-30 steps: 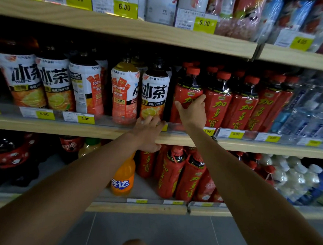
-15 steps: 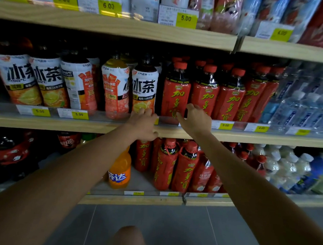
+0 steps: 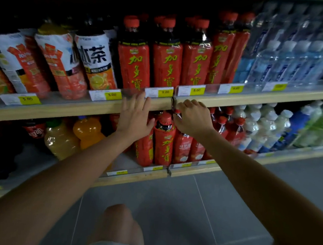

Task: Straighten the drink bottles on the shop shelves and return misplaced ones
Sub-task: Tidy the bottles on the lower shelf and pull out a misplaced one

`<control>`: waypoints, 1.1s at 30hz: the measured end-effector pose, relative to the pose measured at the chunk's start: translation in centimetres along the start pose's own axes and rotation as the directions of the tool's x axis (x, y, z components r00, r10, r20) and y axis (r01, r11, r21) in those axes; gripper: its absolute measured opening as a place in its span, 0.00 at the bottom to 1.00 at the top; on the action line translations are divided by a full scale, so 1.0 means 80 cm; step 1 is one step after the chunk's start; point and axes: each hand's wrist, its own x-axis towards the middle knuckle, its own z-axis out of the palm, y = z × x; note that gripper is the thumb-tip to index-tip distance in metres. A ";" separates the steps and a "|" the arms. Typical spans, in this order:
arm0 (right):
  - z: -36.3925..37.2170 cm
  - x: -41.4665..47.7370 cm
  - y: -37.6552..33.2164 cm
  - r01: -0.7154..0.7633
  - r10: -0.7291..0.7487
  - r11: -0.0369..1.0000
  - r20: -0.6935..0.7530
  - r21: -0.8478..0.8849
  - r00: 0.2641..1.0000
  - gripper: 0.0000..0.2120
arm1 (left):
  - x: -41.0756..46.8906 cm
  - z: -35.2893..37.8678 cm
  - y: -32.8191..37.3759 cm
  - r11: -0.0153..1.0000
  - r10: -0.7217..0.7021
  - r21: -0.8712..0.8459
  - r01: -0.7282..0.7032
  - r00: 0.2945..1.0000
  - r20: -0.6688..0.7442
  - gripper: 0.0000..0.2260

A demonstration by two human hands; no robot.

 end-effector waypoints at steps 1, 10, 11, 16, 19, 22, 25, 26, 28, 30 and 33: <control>0.002 -0.006 0.012 -0.001 0.001 1.000 -0.004 -0.002 1.000 0.19 | 0.006 -0.002 0.012 1.000 0.019 0.002 -0.019 1.000 0.001 0.30; 0.027 -0.044 0.170 -0.051 0.047 0.998 -0.114 -0.033 0.992 0.15 | 0.077 0.005 0.153 0.988 0.152 0.042 -0.150 0.985 -0.075 0.28; 0.034 -0.046 0.193 -0.051 0.045 0.998 -0.126 -0.047 0.991 0.14 | 0.086 0.013 0.177 0.986 0.165 0.040 -0.162 0.982 -0.096 0.28; 0.075 -0.049 0.303 -0.022 0.006 0.997 -0.207 -0.076 0.978 0.14 | 0.123 0.051 0.287 0.987 0.156 0.075 -0.142 0.960 -0.232 0.28; 0.082 -0.051 0.369 -0.013 -0.002 0.998 -0.241 -0.059 0.971 0.15 | 0.150 0.052 0.344 0.990 0.136 0.072 -0.123 0.966 -0.218 0.28; 0.077 -0.052 0.433 -0.007 -0.002 0.999 -0.257 -0.032 0.966 0.14 | 0.185 0.040 0.396 0.993 0.107 0.070 -0.097 0.981 -0.164 0.29; 0.063 -0.054 0.490 -0.008 0.008 1.000 -0.239 0.003 0.971 0.10 | 0.223 0.021 0.450 0.992 0.113 0.077 -0.105 0.988 -0.109 0.30; 0.057 -0.053 0.508 0.000 0.004 1.000 -0.217 0.016 0.976 0.10 | 0.236 0.013 0.468 0.990 0.125 0.080 -0.118 0.988 -0.090 0.30; 0.042 -0.049 0.547 0.022 -0.012 0.999 -0.206 0.046 0.978 0.08 | 0.265 -0.007 0.503 0.987 0.146 0.072 -0.141 0.987 -0.063 0.31; 0.023 -0.043 0.586 0.021 -0.002 0.997 -0.231 0.079 0.973 0.07 | 0.295 -0.028 0.535 0.984 0.171 0.057 -0.168 0.984 -0.043 0.31; 0.001 -0.035 0.645 -0.001 0.026 0.995 -0.240 0.103 0.970 0.08 | 0.338 -0.048 0.581 0.973 0.224 0.057 -0.224 0.975 0.015 0.32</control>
